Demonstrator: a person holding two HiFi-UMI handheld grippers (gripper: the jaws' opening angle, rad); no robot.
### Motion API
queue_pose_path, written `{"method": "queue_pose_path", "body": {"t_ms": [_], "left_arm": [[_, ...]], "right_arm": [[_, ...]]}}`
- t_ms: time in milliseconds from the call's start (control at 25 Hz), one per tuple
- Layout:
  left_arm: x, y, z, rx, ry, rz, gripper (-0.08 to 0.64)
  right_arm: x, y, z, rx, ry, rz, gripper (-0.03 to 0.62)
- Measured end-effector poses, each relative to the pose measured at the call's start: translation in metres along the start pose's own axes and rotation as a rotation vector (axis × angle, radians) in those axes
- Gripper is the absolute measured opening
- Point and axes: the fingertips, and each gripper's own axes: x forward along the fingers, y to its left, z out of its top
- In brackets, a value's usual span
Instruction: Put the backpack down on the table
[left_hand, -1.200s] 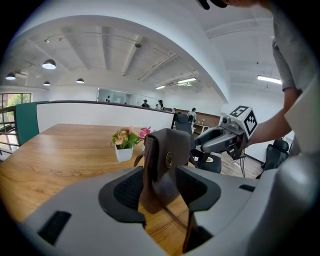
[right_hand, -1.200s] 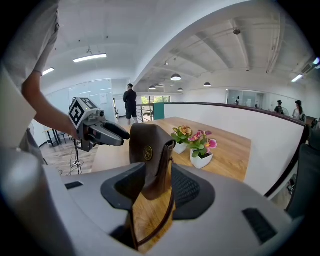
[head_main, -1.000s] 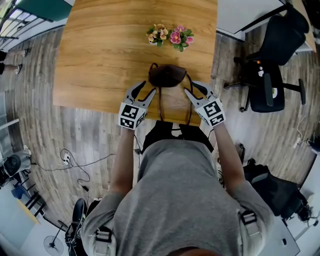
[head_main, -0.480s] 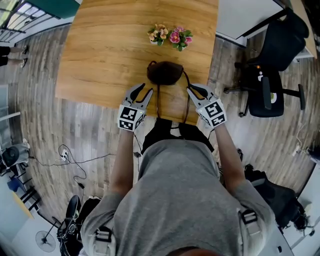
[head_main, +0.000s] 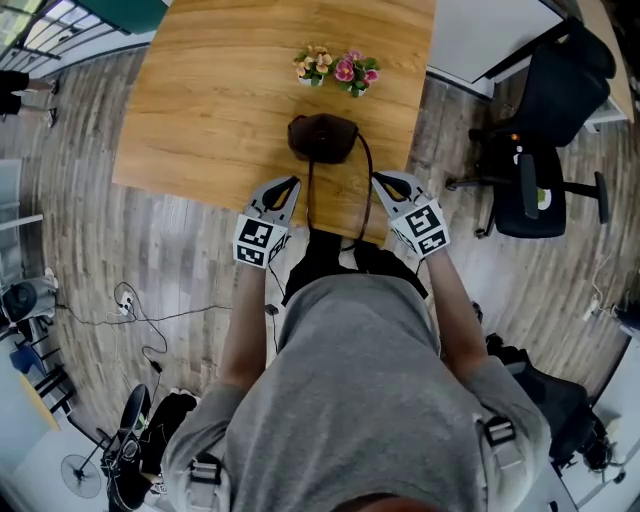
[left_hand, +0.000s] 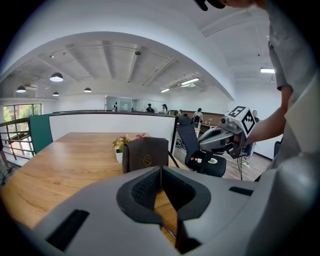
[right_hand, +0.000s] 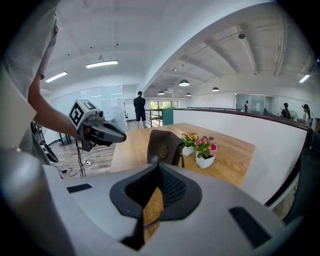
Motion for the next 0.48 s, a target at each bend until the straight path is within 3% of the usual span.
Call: {"method": "queue_pose_path", "body": {"t_ms": [480], "left_arm": [[-0.011,-0.032,0.000,0.012,0.007,0.031,0.025]], "right_arm": [[-0.021,0.007,-0.013,-0.024,0.004,0.049,0.003]]}}
